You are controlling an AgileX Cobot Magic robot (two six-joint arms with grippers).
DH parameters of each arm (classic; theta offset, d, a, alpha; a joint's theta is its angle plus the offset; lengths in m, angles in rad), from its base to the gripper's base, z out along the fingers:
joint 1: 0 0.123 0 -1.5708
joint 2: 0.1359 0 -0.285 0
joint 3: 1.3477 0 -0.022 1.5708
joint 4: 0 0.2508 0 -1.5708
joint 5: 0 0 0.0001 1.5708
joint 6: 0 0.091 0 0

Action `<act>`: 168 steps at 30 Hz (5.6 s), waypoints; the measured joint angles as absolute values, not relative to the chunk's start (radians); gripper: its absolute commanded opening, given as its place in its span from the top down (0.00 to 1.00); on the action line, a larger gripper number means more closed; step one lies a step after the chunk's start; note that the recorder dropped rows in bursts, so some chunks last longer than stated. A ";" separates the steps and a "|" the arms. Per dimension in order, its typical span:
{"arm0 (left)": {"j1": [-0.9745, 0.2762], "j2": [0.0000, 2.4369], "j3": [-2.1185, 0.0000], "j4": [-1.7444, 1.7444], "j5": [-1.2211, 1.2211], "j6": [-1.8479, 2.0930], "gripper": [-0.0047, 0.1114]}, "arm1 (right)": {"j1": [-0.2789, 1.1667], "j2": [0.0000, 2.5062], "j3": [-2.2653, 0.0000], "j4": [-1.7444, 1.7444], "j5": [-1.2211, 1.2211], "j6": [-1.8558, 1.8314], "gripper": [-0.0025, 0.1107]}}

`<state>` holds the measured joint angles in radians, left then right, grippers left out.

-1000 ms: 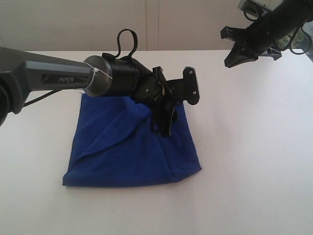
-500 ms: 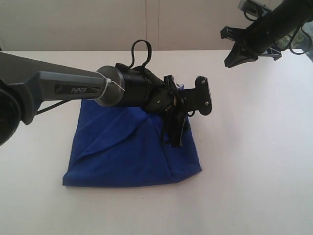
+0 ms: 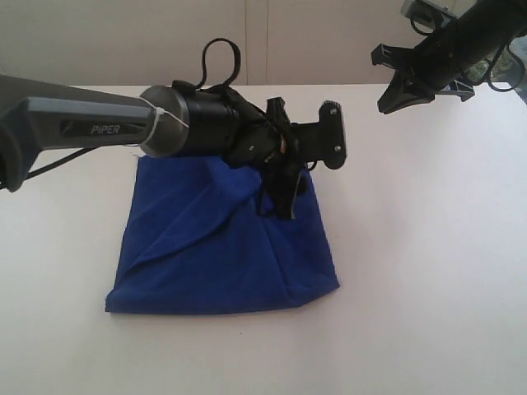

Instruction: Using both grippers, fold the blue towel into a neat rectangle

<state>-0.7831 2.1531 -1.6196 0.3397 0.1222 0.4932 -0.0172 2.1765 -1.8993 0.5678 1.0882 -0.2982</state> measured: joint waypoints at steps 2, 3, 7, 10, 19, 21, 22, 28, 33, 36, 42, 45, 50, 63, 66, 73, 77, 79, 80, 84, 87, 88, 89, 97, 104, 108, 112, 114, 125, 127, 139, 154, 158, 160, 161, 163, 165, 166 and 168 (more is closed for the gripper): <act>-0.765 2.155 -1.620 0.341 0.120 0.483 0.43 | -0.017 2.177 -1.899 0.568 1.088 -0.298 0.98; -0.758 2.158 -1.620 0.342 0.120 0.480 0.43 | -0.017 2.177 -1.899 0.568 1.088 -0.298 0.98; -0.748 2.184 -1.620 0.348 0.116 0.472 0.43 | -0.017 2.177 -1.899 0.568 1.088 -0.298 0.98; -0.748 2.210 -1.620 0.350 0.116 0.472 0.43 | -0.017 2.177 -1.899 0.568 1.088 -0.298 0.98; -0.758 2.220 -1.620 0.352 0.103 0.454 0.43 | -0.017 2.177 -1.899 0.568 1.085 -0.298 0.98; -0.765 2.220 -1.620 0.352 0.097 0.454 0.43 | -0.017 2.177 -1.899 0.568 1.082 -0.298 0.98; -0.771 2.220 -1.620 0.348 0.094 0.454 0.43 | -0.017 2.177 -1.899 0.568 1.082 -0.298 0.98; -0.786 2.222 -1.620 0.333 0.088 0.450 0.43 | -0.017 2.177 -1.899 0.568 1.079 -0.298 0.98; -0.786 2.222 -1.620 0.336 0.088 0.436 0.43 | -0.017 2.177 -1.899 0.568 1.079 -0.298 0.98; -0.786 2.213 -1.620 0.367 0.094 0.436 0.43 | -0.017 2.177 -1.899 0.568 1.079 -0.298 0.98; -0.786 2.115 -1.620 0.414 0.187 0.434 0.43 | -0.017 2.177 -1.899 0.568 1.079 -0.298 0.98; -0.778 2.094 -1.620 0.432 0.234 0.432 0.43 | -0.017 2.177 -1.899 0.568 1.079 -0.298 0.98; -0.767 2.124 -1.620 0.438 0.286 0.430 0.43 | -0.017 2.177 -1.899 0.568 1.079 -0.298 0.98; -0.767 2.163 -1.620 0.413 0.294 0.426 0.43 | -0.017 2.177 -1.899 0.568 1.079 -0.298 0.98; -0.767 2.172 -1.620 0.413 0.294 0.426 0.43 | -0.017 2.177 -1.899 0.568 1.079 -0.298 0.98; -0.767 2.183 -1.620 0.500 0.296 0.426 0.43 | -0.017 2.177 -1.899 0.568 1.079 -0.298 0.98; -0.767 2.183 -1.620 0.531 0.299 0.414 0.43 | -0.017 2.177 -1.899 0.568 1.079 -0.298 0.98; -0.767 2.183 -1.620 0.539 0.301 0.406 0.43 | -0.017 2.177 -1.899 0.568 1.079 -0.298 0.98; -0.767 2.183 -1.620 0.539 0.301 0.404 0.44 | -0.017 2.177 -1.899 0.568 1.079 -0.298 0.98; -0.767 2.177 -1.620 0.543 0.321 0.402 0.45 | -0.017 2.177 -1.899 0.568 1.077 -0.298 0.98; -0.767 2.151 -1.620 0.543 0.328 0.394 0.45 | -0.017 2.177 -1.899 0.568 1.075 -0.298 0.98; -0.767 2.137 -1.620 0.543 0.328 0.365 0.45 | -0.017 2.177 -1.899 0.568 1.074 -0.298 0.98; -0.767 2.135 -1.620 0.543 0.328 0.350 0.45 | -0.017 2.177 -1.899 0.568 1.074 -0.298 0.98; -0.757 2.139 -1.620 0.573 0.403 0.319 0.45 | -0.017 2.177 -1.899 0.568 1.074 -0.298 0.98; -0.757 2.139 -1.620 0.579 0.410 0.315 0.63 | -0.017 2.177 -1.899 0.568 1.074 -0.298 0.98; -0.757 2.139 -1.620 0.579 0.410 0.260 0.82 | -0.017 2.177 -1.899 0.568 1.074 -0.298 0.98; -0.757 2.139 -1.620 0.579 0.410 0.214 0.87 | -0.017 2.177 -1.899 0.568 1.074 -0.298 0.98; -0.757 2.141 -1.620 0.581 0.410 0.198 0.87 | -0.017 2.177 -1.899 0.568 1.074 -0.298 0.98; -0.755 2.118 -1.620 0.581 0.453 0.125 0.87 | -0.017 2.177 -1.899 0.568 1.074 -0.298 0.98; -0.747 2.090 -1.620 0.581 0.489 0.064 0.87 | -0.017 2.177 -1.899 0.568 1.074 -0.298 0.98; -0.584 2.044 -1.620 0.404 0.592 -0.123 0.87 | 0.020 2.177 -1.899 0.568 1.116 -0.300 0.98; -0.562 2.070 -1.620 0.326 0.628 -0.126 0.87 | 0.218 2.316 -1.899 0.773 0.968 -0.633 0.69; -0.562 2.070 -1.620 0.326 0.632 -0.126 0.87 | 0.219 2.366 -1.911 0.845 0.900 -0.911 0.69; -0.562 2.070 -1.620 0.326 0.633 -0.126 0.87 | 0.219 2.375 -1.913 0.875 0.868 -1.009 0.69; -0.562 2.070 -1.620 0.323 0.633 -0.126 0.87 | 0.219 2.381 -1.915 0.904 0.839 -1.080 0.69; -0.562 2.070 -1.620 0.322 0.636 -0.126 0.87 | 0.219 2.391 -1.919 0.937 0.820 -1.150 0.65; -0.562 2.070 -1.620 0.319 0.636 -0.126 0.87 | 0.219 2.406 -1.919 0.963 0.814 -1.179 0.58; -0.562 2.070 -1.620 0.319 0.636 -0.126 0.87 | 0.219 2.416 -1.919 0.980 0.814 -1.185 0.57; -0.562 2.070 -1.620 0.319 0.636 -0.126 0.87 | 0.219 2.430 -1.919 1.011 0.820 -1.182 0.57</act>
